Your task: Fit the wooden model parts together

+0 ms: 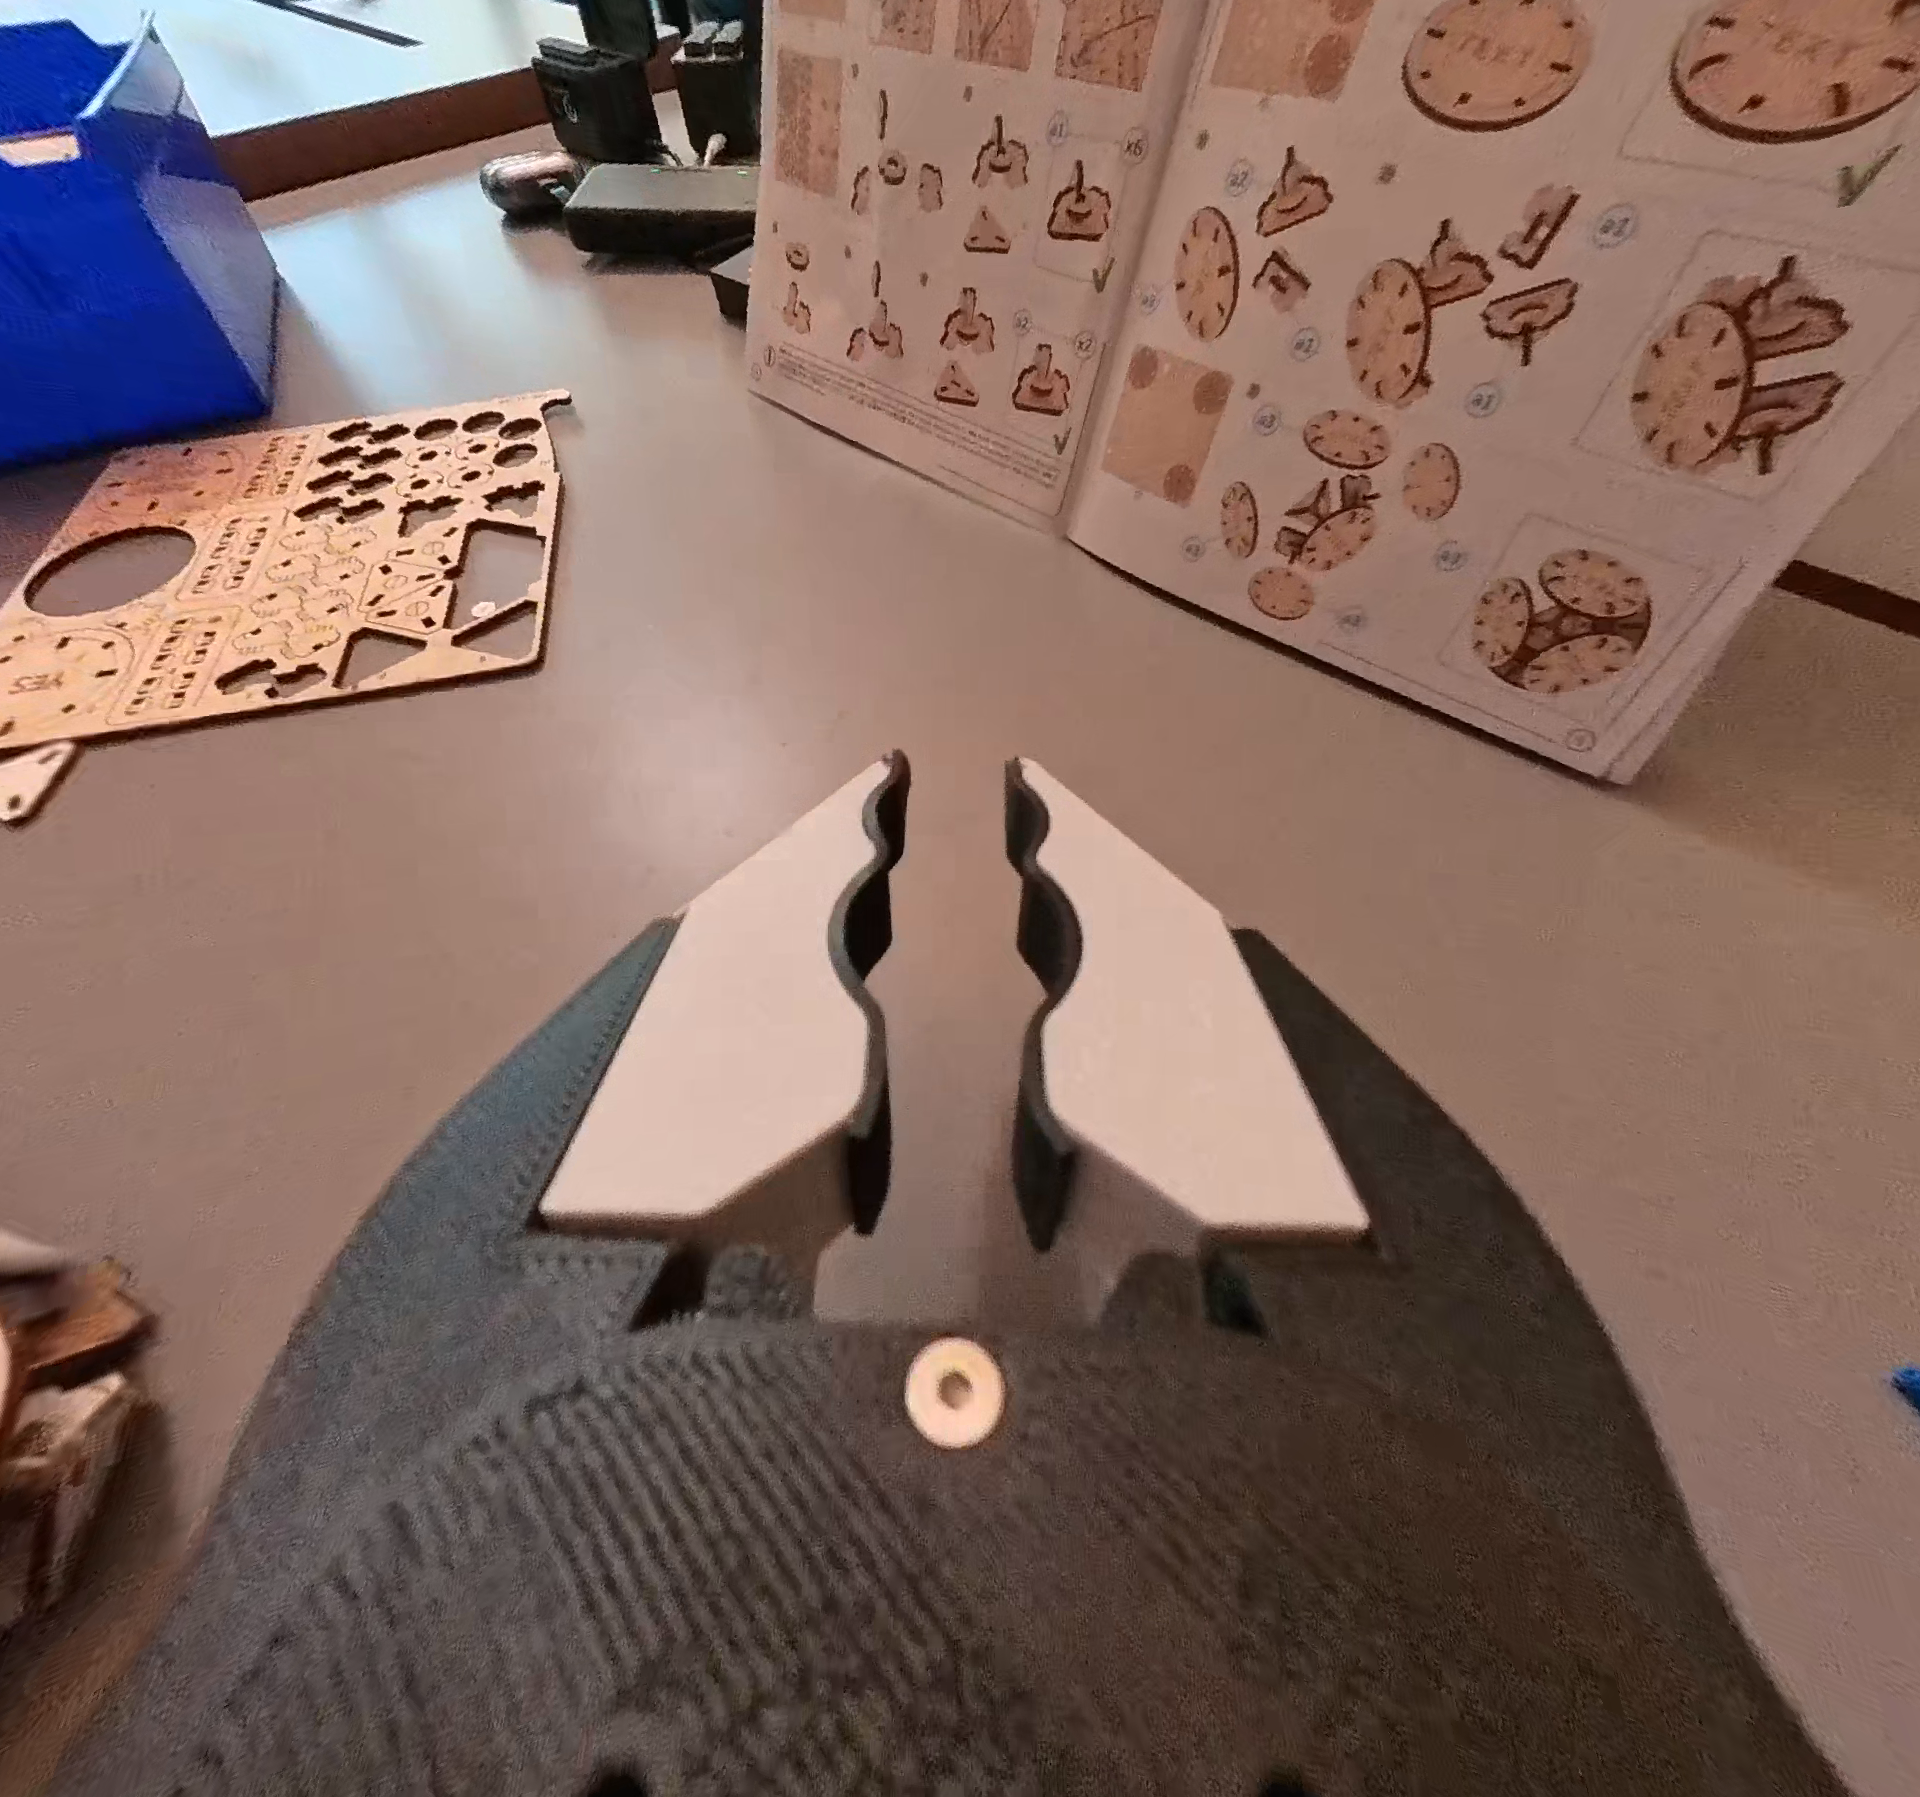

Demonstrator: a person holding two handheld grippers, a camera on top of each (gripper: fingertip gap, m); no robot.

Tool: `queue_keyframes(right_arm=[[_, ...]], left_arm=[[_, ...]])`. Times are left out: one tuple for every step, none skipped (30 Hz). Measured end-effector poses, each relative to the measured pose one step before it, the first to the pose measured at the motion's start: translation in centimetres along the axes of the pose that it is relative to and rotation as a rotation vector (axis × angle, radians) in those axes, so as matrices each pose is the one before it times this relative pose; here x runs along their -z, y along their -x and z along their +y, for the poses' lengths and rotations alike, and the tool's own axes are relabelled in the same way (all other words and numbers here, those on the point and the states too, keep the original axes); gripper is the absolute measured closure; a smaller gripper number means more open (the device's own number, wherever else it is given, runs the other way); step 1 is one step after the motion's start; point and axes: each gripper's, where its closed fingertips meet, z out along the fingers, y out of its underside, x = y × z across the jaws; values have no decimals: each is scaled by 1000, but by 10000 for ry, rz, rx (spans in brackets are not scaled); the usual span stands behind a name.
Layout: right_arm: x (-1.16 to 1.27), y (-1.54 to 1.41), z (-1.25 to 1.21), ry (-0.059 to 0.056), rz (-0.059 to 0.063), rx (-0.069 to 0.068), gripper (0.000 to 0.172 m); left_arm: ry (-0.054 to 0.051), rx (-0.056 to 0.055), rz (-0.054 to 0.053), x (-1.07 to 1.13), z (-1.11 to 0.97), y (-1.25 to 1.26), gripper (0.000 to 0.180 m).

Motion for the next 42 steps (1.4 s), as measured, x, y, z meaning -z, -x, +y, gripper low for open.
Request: queue_keyframes(right_arm=[[20, -6, -17, -16, -66, -88, 155], [5, 1, 8, 2, -63, -59, 155], [-9, 36, 23, 16, -54, -30, 155], [-30, 35, 44, 31, -31, -9, 155], [-32, 61, 71, 52, -14, 6, 155], [-70, 127, 83, 64, -25, 14, 155], [-68, 257, 46, 46, -71, 16, 155], [-83, 400, -9, 9, -122, 8, 155], [-75, 538, -49, -15, -174, 13, 155], [-92, 595, -44, -11, -177, 35, 155], [-73, 635, -44, -5, -169, 79, 155], [-70, 677, -84, -28, -174, 142, 154], [-48, 751, -140, -59, -193, 219, 153], [-6, 722, -225, -95, -152, 272, 153], [54, 793, -350, -156, -170, 330, 152], [107, 983, -499, -235, -263, 377, 150], [159, 1183, -674, -317, -360, 386, 148], [193, 1341, -818, -388, -435, 347, 145], [203, 1389, -930, -443, -447, 280, 142], [194, 1342, -977, -477, -414, 227, 138], [181, 1113, -939, -466, -291, 181, 133], [168, 853, -839, -425, -192, 153, 128], [156, 582, -719, -359, -80, 117, 121], [152, 375, -600, -312, -28, 62, 114], [133, 422, -475, -246, -124, 48, 106], [94, 350, -273, -114, -123, 37, 100], [22, 277, -80, 18, -108, 26, 97], [-48, 297, 39, 79, -127, 19, 92], [-95, 224, 105, 99, -61, 9, 90], [-127, 221, 129, 93, -39, 21, 88], [-123, 74, 184, 114, 52, 58, 88], [-130, -45, 251, 145, 127, 92, 89], [-101, -26, 274, 161, 80, 117, 90], [-55, -119, 184, 118, 120, 94, 96], [7, -233, 73, 45, 166, 55, 100], [85, -38, -54, -10, -7, 34, 100], [102, 13, -37, 17, -94, -3, 100], [75, -41, -19, 34, -79, -64, 100], [80, -110, -75, -18, -44, -140, 100], [115, -123, -129, -62, -51, -163, 100], [140, -204, -115, -61, -25, -155, 100], [143, -314, -62, -36, 29, -139, 100]], left_arm=[[-186, 442, 130, 187, -379, 53, 112], [-359, 563, 78, 293, -578, 264, 112], [-525, 697, 171, 414, -742, 292, 112], [-644, 919, 313, 499, -893, 307, 112], [-721, 1132, 559, 570, -1024, 178, 112], [-756, 1258, 898, 658, -1143, -154, 112], [-789, 1354, 1086, 753, -1285, -356, 112], [-806, 1393, 1243, 818, -1428, -595, 112], [-826, 1393, 1240, 861, -1537, -660, 112], [-853, 1304, 1156, 846, -1601, -683, 112], [-799, 1140, 1027, 784, -1542, -628, 111], [-627, 903, 799, 634, -1277, -465, 111], [-445, 588, 472, 475, -975, -173, 112], [-302, 264, 176, 295, -692, 67, 112], [-175, 75, 10, 147, -464, 185, 112], [-61, 26, -10, 2, -274, 134, 112], [-21, 29, 27, -102, -217, 49, 112], [-18, 45, 22, -159, -218, 43, 112], [16, 37, -3, -222, -181, 76, 112], [89, -23, -25, -257, -89, 96, 112], [118, -84, -100, -263, -58, 191, 112], [109, -106, -135, -257, -36, 233, 112], [85, -55, -115, -234, -48, 235, 112], [34, 7, -61, -204, -57, 170, 112], [-24, 51, 0, -165, -73, 104, 112], [-57, 79, 52, -141, -66, 46, 112], [-48, 120, 59, -119, 18, 70, 112], [-28, 125, 43, -143, 107, 128, 112], [10, 116, 34, -175, 234, 172, 112], [41, 131, 16, -215, 343, 226, 112], [46, 157, 16, -258, 400, 256, 112], [47, 196, 69, -278, 445, 190, 112], [47, 218, 127, -305, 434, 108, 112], [41, 218, 122, -274, 384, 98, 112], [46, 160, 101, -242, 317, 97, 111], [-19, 89, 132, -136, 114, -12, 111], [37, 77, 112, -48, 71, -48, 111], [90, -15, 23, -41, 83, -3, 106], [91, -135, -26, 21, 56, -19, 101], [97, -195, -77, 64, 41, -20, 97], [80, -231, -189, 109, -6, 85, 92], [13, -267, -304, 171, -111, 158, 87]])
